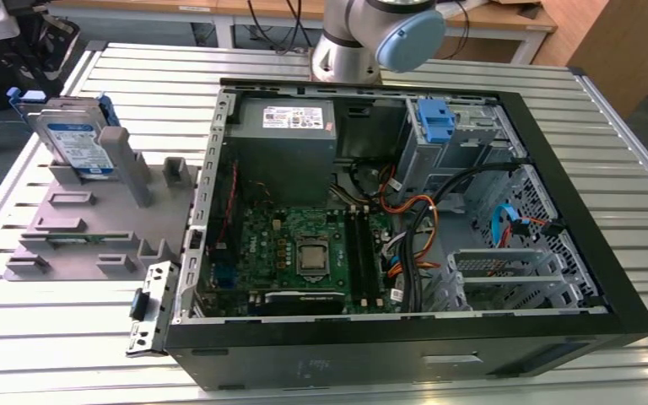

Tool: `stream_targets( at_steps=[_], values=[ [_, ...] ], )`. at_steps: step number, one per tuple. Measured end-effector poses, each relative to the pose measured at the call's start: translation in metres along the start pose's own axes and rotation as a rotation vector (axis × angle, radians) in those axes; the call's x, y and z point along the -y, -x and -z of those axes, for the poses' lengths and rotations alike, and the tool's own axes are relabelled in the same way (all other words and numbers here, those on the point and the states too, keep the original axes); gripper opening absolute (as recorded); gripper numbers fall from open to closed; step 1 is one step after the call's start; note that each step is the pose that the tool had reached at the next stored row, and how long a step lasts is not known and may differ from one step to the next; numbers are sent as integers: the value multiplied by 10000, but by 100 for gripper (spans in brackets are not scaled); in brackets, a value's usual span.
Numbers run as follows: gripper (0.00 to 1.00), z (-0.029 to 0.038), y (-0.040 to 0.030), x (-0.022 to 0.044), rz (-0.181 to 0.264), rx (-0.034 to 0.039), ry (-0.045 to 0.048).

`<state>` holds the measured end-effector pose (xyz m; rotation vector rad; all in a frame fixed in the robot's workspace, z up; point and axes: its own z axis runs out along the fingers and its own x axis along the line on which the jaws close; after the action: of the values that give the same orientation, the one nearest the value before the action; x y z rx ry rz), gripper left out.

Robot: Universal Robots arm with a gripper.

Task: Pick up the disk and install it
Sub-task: 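Pick up the disk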

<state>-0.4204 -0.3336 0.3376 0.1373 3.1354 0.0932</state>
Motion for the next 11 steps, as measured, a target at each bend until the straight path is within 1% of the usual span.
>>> stream_targets(
  at_steps=[11],
  values=[
    [11, 1, 0, 0, 0, 0, -6]
  ],
)
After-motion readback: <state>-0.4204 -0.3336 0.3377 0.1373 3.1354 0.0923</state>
